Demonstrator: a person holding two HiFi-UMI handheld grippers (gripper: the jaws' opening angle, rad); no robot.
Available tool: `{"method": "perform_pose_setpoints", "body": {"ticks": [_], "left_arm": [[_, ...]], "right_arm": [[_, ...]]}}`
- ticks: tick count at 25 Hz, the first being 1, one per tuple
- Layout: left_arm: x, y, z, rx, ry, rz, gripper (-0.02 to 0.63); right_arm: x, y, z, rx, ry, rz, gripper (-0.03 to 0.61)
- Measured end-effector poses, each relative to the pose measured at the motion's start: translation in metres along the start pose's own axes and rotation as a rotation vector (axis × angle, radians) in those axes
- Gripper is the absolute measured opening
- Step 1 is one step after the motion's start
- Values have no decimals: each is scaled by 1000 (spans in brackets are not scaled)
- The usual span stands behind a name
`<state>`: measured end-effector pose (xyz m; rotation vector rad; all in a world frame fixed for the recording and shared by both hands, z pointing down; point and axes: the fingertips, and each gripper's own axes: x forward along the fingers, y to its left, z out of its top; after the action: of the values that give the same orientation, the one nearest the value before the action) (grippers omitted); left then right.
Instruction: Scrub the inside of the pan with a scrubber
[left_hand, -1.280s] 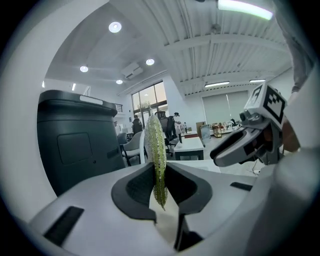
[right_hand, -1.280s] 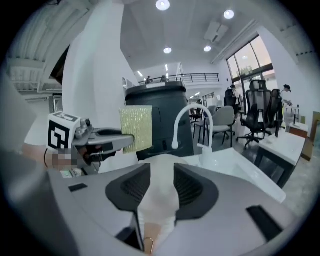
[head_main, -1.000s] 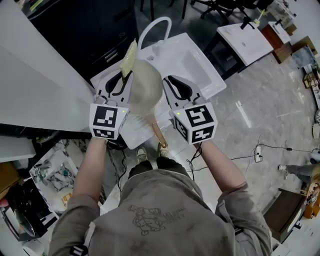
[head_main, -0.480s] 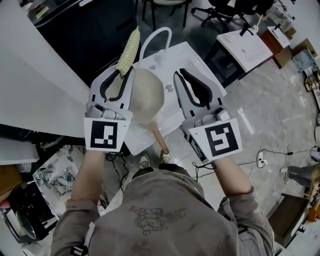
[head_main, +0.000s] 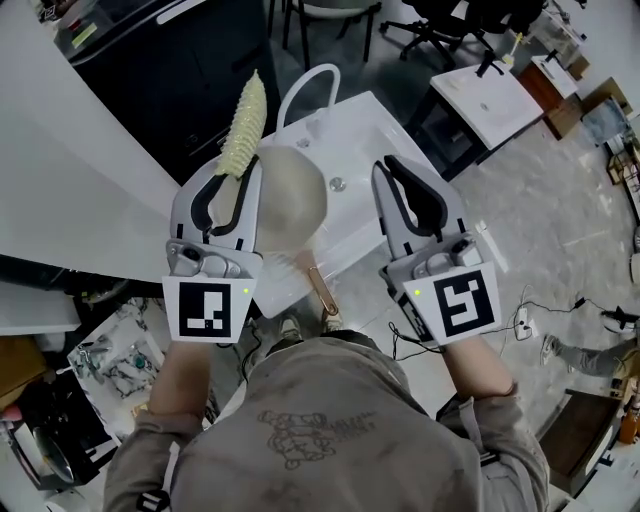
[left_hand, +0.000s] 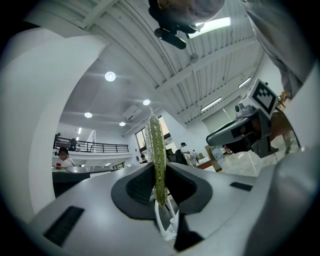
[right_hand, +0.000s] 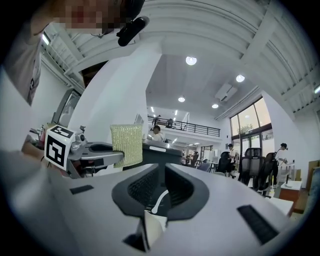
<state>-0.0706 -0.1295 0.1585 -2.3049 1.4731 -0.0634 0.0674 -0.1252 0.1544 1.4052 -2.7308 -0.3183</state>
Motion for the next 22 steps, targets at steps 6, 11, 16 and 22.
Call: {"method": "perform_pose_setpoints", "body": {"ticks": [6,11,16,22], "left_arm": [[-15,-7,-25,26,67,3,66],[-22,-4,-38,-8,98,36,66],[-28,-5,-49,-7,134,42,66],[-29,-5,-57,-37,146,56,66]], "right_arm": [[-7,9,-6,-18,3,28,48],[-6,3,-25,5,43,15,46],[-3,5,-35,21,54,16,46],[0,6,-46,-14,80,23,46]]}}
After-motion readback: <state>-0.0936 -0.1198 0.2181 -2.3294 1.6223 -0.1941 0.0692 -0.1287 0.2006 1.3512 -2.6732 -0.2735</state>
